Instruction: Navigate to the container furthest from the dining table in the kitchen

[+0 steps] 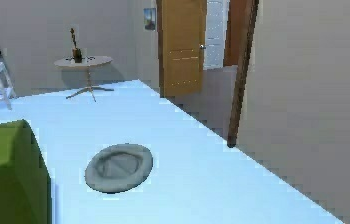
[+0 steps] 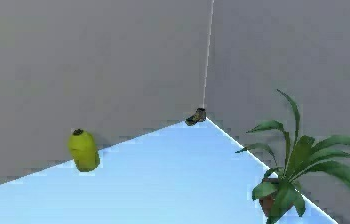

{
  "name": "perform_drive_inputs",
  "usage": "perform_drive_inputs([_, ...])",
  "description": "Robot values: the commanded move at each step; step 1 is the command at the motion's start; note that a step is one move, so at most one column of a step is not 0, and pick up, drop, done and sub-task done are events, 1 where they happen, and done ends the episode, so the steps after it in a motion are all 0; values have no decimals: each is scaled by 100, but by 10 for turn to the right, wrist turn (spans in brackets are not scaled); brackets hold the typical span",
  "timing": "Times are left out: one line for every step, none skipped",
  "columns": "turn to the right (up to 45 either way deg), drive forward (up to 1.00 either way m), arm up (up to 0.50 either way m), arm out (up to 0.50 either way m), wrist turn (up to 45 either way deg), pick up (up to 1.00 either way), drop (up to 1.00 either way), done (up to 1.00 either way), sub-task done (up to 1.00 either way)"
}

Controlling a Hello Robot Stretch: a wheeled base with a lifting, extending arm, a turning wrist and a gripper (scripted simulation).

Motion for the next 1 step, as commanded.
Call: perform_drive_inputs([90,0,0,0,0,0,0,0,0])
